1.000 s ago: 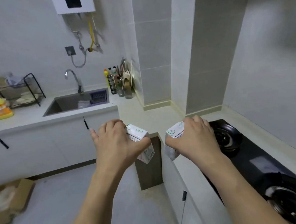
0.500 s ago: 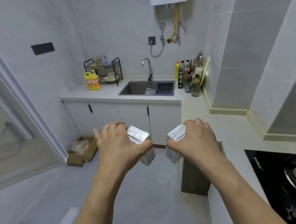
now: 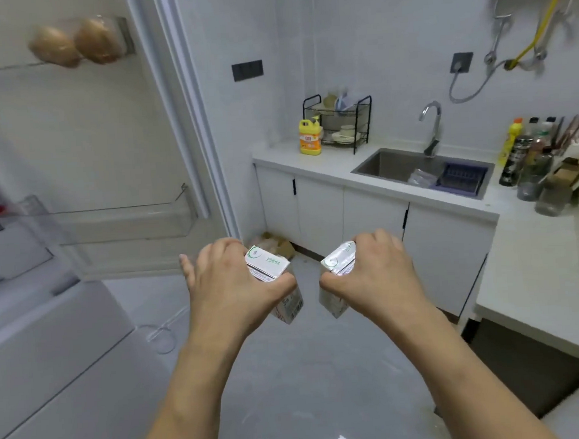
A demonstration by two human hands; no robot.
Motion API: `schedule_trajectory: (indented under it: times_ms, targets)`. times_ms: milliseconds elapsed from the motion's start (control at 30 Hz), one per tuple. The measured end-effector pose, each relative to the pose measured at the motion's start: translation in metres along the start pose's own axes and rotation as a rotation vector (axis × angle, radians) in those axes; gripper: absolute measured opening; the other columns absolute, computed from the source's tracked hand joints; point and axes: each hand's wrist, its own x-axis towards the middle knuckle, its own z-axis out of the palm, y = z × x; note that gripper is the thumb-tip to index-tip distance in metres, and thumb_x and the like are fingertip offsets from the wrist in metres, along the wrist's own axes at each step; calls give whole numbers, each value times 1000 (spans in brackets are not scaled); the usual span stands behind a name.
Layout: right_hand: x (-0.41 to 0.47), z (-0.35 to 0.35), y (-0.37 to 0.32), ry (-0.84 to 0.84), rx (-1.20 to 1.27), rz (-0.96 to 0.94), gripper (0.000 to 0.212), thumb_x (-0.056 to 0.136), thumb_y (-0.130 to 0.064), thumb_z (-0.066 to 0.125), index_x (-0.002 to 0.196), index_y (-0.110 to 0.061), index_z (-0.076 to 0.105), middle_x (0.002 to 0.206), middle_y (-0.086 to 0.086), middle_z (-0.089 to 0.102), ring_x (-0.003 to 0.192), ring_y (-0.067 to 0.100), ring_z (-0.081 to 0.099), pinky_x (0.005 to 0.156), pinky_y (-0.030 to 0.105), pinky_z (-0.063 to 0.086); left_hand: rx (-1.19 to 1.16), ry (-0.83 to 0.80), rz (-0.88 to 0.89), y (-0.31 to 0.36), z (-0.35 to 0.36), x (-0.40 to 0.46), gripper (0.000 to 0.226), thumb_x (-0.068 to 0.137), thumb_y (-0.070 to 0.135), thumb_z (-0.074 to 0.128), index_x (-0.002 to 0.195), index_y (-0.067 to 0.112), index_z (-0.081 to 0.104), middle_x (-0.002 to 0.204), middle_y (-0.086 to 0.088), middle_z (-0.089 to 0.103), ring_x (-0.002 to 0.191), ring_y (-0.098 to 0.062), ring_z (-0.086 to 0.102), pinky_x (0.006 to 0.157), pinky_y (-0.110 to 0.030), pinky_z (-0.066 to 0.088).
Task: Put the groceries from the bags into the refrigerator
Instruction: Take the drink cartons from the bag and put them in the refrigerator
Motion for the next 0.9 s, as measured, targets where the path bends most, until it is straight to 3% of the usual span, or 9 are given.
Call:
schedule_trajectory:
  times_ms: [133,333,467,700,900]
  targets:
    - [5,22,-40,-65,32,-134,50,72,-52,63,105,-14,53,100,2,43,100,23,42,86,32,40,56,49,-115,-40,-22,-8,63,62,68,59,106,23,55,116,10,52,123,-19,43,122,-51,4]
    - [-2,54,-121,-162,89,-349,53,71,-54,64,102,-13,54,97,3,45,99,24,44,85,32,41,159,147,-278,-104,-71,-29,51,69,66,65,98,29,44,122,8,53,126,-20,42,121,-52,10]
    - [-16,71,-180,-192,114,-494,50,70,-54,63,99,-13,54,94,3,45,95,25,45,82,32,40,229,210,-394,-149,-107,-50,64,67,70,62,110,23,56,125,7,54,125,-21,43,119,-52,15]
    - [-48,102,-280,-277,211,-696,48,68,-51,65,98,-14,59,92,3,48,93,24,45,78,29,38,266,320,-565,-215,-168,-87,72,60,69,56,113,21,56,125,5,54,127,-23,42,121,-52,10]
    - [-73,128,-340,-362,290,-755,45,69,-50,66,95,-14,56,93,3,48,96,24,46,74,28,35,295,365,-629,-265,-201,-114,74,56,70,51,112,22,57,123,8,54,125,-20,43,117,-50,20]
